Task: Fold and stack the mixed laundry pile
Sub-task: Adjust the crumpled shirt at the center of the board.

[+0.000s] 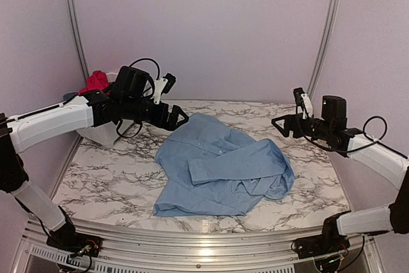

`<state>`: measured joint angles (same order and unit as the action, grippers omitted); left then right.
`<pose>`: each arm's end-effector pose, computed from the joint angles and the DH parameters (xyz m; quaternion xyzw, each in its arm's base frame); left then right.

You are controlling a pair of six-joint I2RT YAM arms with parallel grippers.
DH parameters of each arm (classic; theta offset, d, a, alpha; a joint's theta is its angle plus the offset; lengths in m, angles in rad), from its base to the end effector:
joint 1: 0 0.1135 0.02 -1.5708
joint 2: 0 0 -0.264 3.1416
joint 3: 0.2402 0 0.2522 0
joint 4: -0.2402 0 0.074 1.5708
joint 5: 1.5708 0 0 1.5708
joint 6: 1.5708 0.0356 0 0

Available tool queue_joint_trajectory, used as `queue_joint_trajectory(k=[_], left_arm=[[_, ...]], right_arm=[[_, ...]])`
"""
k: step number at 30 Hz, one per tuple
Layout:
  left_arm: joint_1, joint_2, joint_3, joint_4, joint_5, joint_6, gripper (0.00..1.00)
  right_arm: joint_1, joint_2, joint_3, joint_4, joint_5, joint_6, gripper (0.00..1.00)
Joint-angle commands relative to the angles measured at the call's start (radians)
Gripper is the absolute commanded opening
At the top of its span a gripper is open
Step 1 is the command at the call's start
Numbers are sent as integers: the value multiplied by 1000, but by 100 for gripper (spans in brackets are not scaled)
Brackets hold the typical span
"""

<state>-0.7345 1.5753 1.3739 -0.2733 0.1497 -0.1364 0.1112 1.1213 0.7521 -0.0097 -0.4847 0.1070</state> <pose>0.2713 -0.2521 0.3374 0.2880 0.8019 -0.2770 0.4442 0.2500 0.0446 0.2798 -0.1364 0.8031 0.2568 0.5200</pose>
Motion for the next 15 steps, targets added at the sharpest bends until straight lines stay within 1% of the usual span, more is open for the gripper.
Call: queue_joint_trajectory(k=[1, 4, 6, 9, 12, 15], left_arm=[[25, -5, -157, 19, -46, -25, 98], [26, -26, -225, 19, -42, -27, 97], [26, -33, -264, 20, -44, -43, 97], [26, -24, -309, 32, -105, -67, 97], [27, 8, -305, 28, -145, -76, 97], [27, 48, -276, 3, -181, -94, 97]], right_arm=[[147, 100, 80, -132, 107, -102, 87], [221, 164, 104, -151, 127, -141, 83], [283, 205, 119, -156, 184, -167, 83], [356, 305, 172, -192, 267, -206, 85], [369, 389, 205, -204, 314, -211, 85], [367, 431, 225, -232, 429, -201, 86]])
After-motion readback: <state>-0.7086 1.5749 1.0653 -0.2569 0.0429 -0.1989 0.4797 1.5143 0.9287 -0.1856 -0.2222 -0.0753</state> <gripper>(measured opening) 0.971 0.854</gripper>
